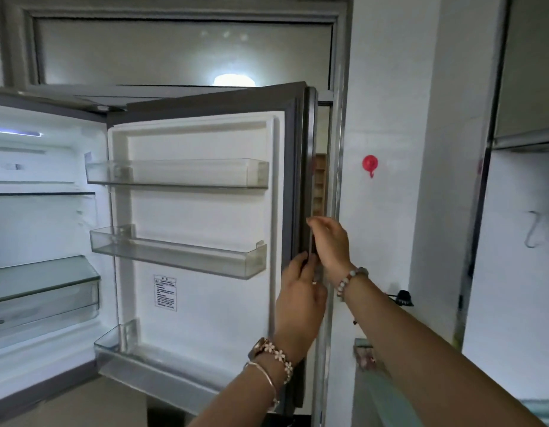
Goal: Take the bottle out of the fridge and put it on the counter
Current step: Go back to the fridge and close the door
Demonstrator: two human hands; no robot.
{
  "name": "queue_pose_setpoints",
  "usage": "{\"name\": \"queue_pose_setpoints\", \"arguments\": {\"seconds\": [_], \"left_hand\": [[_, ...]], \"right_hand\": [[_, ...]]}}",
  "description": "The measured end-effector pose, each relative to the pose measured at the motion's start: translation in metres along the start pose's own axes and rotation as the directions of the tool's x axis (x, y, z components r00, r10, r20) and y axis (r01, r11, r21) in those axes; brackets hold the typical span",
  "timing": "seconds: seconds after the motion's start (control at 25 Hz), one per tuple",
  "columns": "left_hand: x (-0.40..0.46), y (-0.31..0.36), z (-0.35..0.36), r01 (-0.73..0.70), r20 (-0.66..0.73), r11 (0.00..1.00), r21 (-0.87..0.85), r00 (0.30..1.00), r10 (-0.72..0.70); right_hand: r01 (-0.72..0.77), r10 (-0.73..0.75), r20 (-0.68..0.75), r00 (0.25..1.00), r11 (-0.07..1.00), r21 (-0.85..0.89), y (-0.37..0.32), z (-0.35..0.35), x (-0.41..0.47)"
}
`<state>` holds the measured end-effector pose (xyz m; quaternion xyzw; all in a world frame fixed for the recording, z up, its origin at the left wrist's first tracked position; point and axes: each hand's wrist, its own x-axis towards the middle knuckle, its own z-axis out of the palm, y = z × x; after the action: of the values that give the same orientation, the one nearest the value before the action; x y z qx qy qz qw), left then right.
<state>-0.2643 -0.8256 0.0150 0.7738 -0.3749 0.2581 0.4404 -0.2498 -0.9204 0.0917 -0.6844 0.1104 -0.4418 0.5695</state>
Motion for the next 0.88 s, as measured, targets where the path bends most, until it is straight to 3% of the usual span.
{"name": "queue_pose_setpoints", "arguments": {"seconds": [0.12, 0.24, 0.44, 0.6, 0.68, 0.8, 0.88], "left_hand": [[0.01, -0.003, 0.012, -0.024, -0.05, 0.996, 0.083, 0.998, 0.029], [0.009, -0.006, 0.012, -0.054, -0.048, 0.971, 0.233, 0.997, 0.067], [-0.011, 0.0, -0.01, -0.064, -0.078, 0.879, 0.473, 0.991, 0.114], [-0.057, -0.021, -0.054, -0.057, -0.06, 0.727, 0.684, 0.989, 0.134], [-0.082, -0.031, -0.09, 0.021, -0.167, 0.763, 0.646, 0.979, 0.114], [-0.105, -0.043, -0.144, -0.054, -0.398, 0.836, 0.546, 0.861, 0.316], [-0.131, -0.054, -0.193, 0.015, -0.47, 0.837, 0.547, 0.833, 0.292]], "right_hand": [[-0.089, 0.086, 0.049, 0.995, 0.995, 0.051, 0.012, 0.01, 0.013], [-0.088, 0.085, 0.039, 0.996, 0.993, 0.08, 0.018, 0.012, 0.01], [0.077, -0.076, -0.005, 0.997, 0.993, 0.095, 0.001, 0.02, -0.038], [0.248, -0.247, -0.019, 0.969, 0.969, 0.023, -0.022, 0.047, -0.103], [0.349, -0.348, 0.049, 0.936, 0.937, 0.002, -0.04, 0.067, -0.138], [0.52, -0.516, 0.123, 0.847, 0.854, 0.008, -0.067, 0.093, -0.172], [0.575, -0.58, 0.247, 0.776, 0.812, 0.099, -0.085, 0.126, -0.207]]}}
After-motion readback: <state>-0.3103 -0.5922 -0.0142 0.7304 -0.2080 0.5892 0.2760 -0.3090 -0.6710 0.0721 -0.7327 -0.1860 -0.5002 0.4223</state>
